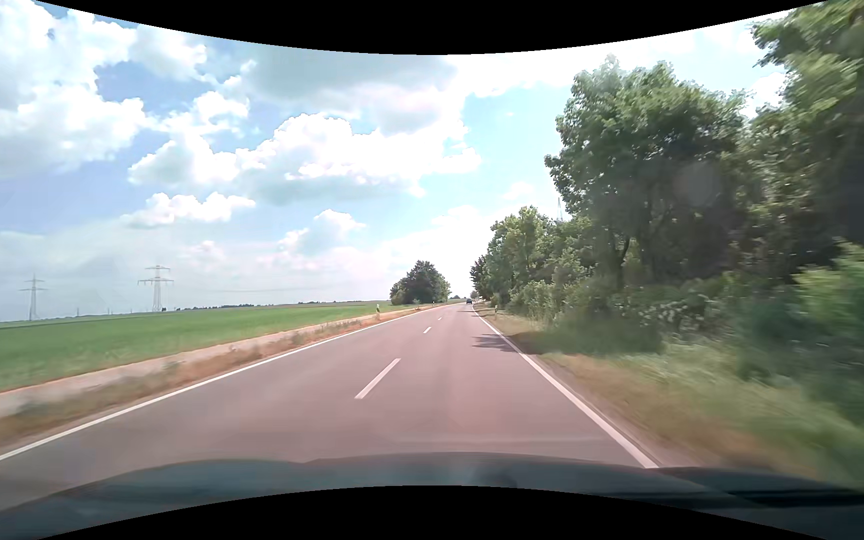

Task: Follow the waypoints while adhering to traffic rules and regulations

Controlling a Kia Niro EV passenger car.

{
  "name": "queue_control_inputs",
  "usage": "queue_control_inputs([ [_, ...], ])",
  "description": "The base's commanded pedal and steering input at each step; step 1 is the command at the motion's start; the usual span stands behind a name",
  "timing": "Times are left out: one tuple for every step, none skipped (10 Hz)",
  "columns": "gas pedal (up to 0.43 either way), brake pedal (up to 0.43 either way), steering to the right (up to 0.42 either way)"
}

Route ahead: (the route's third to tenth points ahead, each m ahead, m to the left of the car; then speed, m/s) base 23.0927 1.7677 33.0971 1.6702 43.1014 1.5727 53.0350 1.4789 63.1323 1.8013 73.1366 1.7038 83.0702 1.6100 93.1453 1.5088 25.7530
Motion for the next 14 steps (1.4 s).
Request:
queue_control_inputs([
  [0.240,0.000,0.002],
  [0.240,0.000,0.002],
  [0.240,0.000,0.002],
  [0.228,0.000,0.002],
  [0.228,0.000,0.002],
  [0.228,0.000,0.002],
  [0.228,0.000,0.002],
  [0.228,0.000,0.002],
  [0.228,0.000,0.002],
  [0.228,0.000,0.001],
  [0.228,0.000,0.001],
  [0.228,0.000,0.001],
  [0.228,0.000,0.001],
  [0.240,0.000,0.001],
])
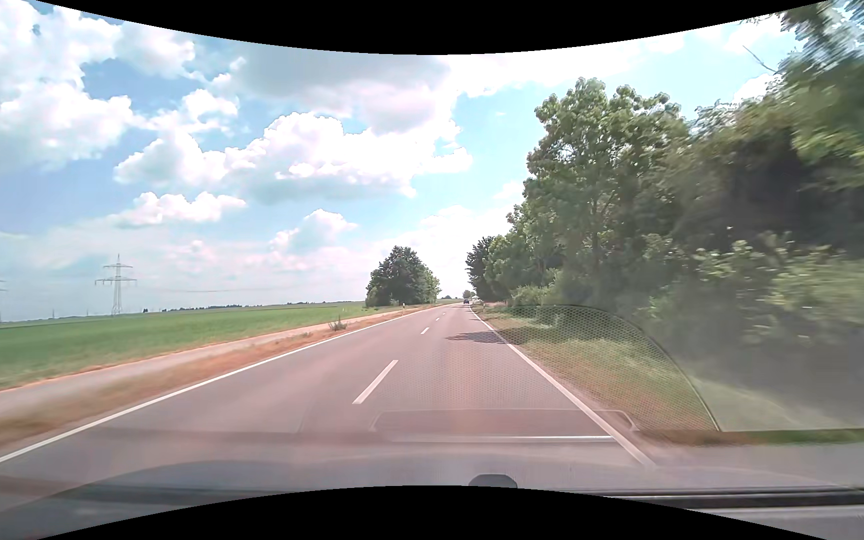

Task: Follow the waypoints while adhering to traffic rules and regulations

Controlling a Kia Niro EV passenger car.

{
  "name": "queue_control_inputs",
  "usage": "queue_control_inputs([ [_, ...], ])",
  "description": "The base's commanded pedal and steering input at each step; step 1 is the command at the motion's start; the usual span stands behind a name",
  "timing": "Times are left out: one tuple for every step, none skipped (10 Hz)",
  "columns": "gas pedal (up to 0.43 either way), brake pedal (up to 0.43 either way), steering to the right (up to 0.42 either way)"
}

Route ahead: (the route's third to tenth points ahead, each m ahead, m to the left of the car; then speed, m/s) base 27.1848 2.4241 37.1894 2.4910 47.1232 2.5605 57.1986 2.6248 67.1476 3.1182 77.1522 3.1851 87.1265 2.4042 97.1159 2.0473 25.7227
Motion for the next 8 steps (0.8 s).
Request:
queue_control_inputs([
  [0.240,0.000,0.001],
  [0.240,0.000,0.001],
  [0.248,0.000,0.001],
  [0.248,0.000,0.001],
  [0.248,0.000,0.001],
  [0.248,0.000,0.001],
  [0.248,0.000,0.001],
  [0.240,0.000,0.001],
])
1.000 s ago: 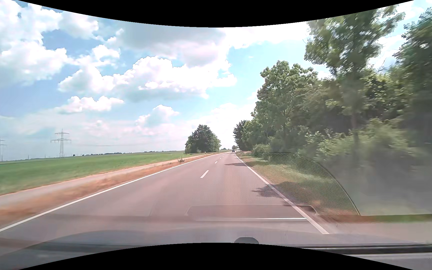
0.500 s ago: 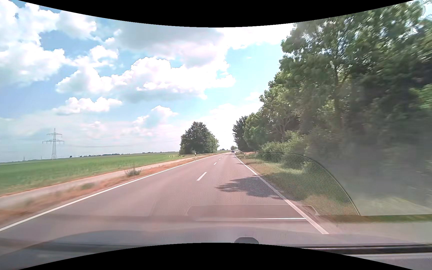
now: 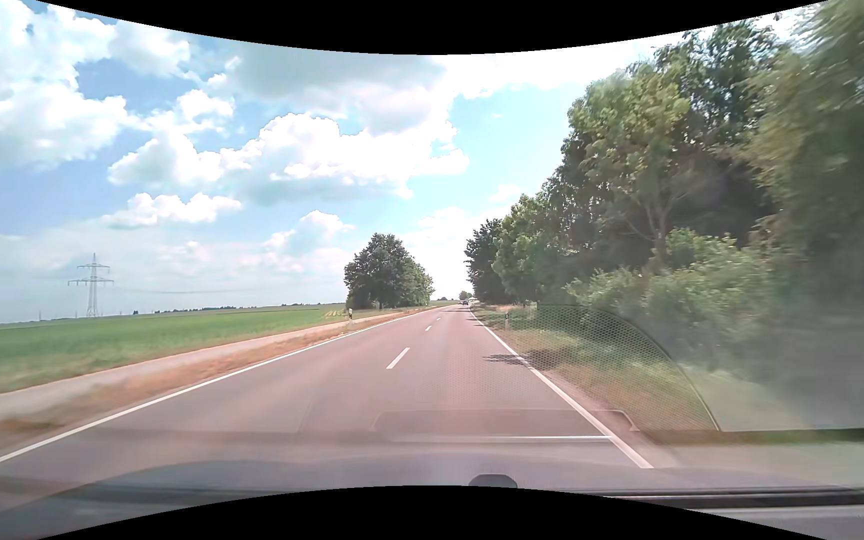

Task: Follow the waypoints while adhering to traffic rules and regulations

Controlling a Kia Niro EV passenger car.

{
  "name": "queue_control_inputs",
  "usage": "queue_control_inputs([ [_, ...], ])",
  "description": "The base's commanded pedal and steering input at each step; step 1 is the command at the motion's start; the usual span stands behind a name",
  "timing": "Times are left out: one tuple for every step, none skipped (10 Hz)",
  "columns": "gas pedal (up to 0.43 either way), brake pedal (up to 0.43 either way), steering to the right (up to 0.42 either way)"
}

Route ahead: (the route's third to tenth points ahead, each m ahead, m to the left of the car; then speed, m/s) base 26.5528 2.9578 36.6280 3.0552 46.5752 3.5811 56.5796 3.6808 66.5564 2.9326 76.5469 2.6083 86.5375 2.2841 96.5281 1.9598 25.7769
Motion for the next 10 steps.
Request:
queue_control_inputs([
  [0.240,0.000,0.001],
  [0.240,0.000,0.001],
  [0.240,0.000,0.001],
  [0.240,0.000,0.001],
  [0.240,0.000,0.001],
  [0.240,0.000,0.001],
  [0.248,0.000,0.001],
  [0.248,0.000,0.001],
  [0.248,0.000,0.001],
  [0.260,0.000,0.001],
])
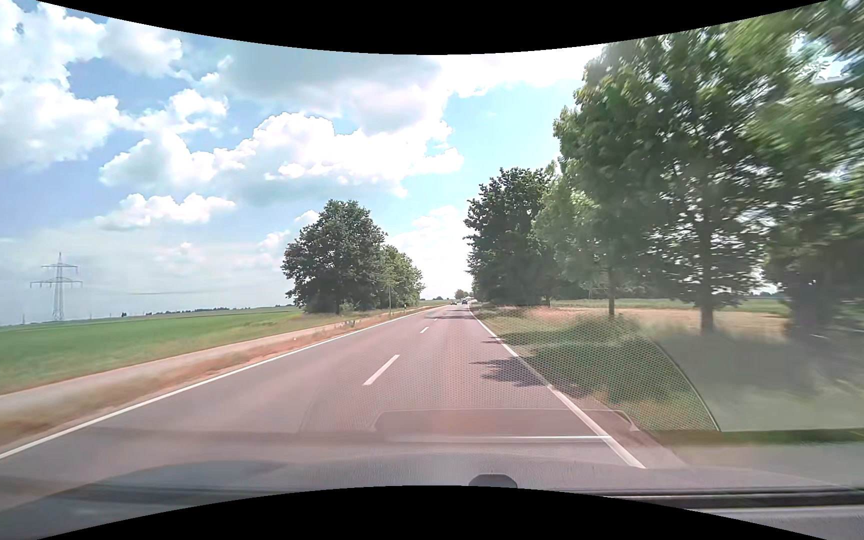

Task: Follow the waypoints while adhering to traffic rules and regulations

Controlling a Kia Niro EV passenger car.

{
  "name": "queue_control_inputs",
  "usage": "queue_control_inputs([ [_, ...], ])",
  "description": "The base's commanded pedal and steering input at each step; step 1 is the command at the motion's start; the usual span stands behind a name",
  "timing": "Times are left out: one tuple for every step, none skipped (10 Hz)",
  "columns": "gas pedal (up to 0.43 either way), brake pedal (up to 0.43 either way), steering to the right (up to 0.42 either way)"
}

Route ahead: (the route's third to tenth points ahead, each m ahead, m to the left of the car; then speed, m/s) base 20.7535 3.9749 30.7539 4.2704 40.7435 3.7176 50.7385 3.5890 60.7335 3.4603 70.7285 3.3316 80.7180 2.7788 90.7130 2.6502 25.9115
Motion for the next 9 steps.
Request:
queue_control_inputs([
  [0.260,0.000,0.001],
  [0.260,0.000,0.001],
  [0.260,0.000,0.001],
  [0.260,0.000,0.001],
  [0.260,0.000,0.001],
  [0.260,0.000,0.001],
  [0.260,0.000,0.001],
  [0.260,0.000,0.001],
  [0.260,0.000,0.001],
])
